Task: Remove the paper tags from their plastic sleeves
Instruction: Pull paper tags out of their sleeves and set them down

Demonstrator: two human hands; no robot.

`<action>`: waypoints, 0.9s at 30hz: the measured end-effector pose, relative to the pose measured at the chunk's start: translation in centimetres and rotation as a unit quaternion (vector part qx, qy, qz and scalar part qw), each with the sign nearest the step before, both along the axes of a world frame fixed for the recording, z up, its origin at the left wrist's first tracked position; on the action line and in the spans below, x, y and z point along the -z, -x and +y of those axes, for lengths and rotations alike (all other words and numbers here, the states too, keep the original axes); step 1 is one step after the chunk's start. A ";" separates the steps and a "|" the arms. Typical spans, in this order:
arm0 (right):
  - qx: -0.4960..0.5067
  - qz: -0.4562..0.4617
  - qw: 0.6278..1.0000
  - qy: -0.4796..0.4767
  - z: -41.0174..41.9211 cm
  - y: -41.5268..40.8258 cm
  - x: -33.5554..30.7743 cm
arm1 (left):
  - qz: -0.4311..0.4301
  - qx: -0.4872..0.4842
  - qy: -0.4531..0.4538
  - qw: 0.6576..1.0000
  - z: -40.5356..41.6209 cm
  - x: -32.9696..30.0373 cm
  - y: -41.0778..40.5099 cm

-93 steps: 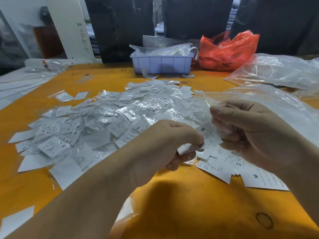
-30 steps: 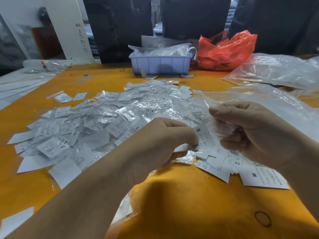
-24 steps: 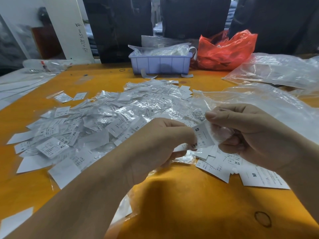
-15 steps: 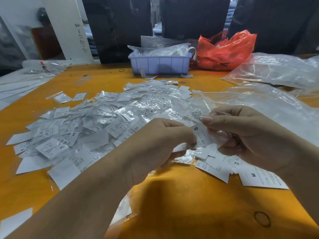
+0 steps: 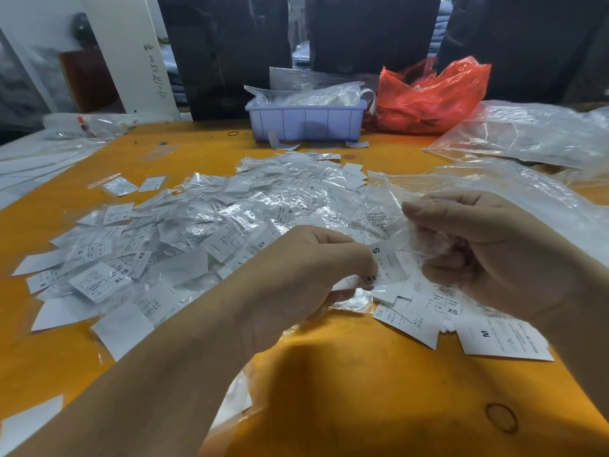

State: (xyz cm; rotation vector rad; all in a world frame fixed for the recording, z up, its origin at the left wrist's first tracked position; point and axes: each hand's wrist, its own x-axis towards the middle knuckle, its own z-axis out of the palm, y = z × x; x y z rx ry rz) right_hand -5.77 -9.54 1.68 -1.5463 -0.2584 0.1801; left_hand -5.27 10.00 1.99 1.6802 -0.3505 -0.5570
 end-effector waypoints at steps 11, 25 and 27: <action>-0.006 0.019 1.000 0.014 0.1 0.0 0.3 | 0.003 0.017 0.013 1.000 -0.1 -0.4 0.4; 0.002 0.017 1.000 0.024 -0.1 0.0 0.0 | 0.004 0.017 0.017 1.000 -0.1 -0.3 0.3; 0.009 0.016 0.999 0.028 -0.3 -0.1 -0.1 | 0.004 0.014 0.015 1.000 -0.1 -0.3 0.3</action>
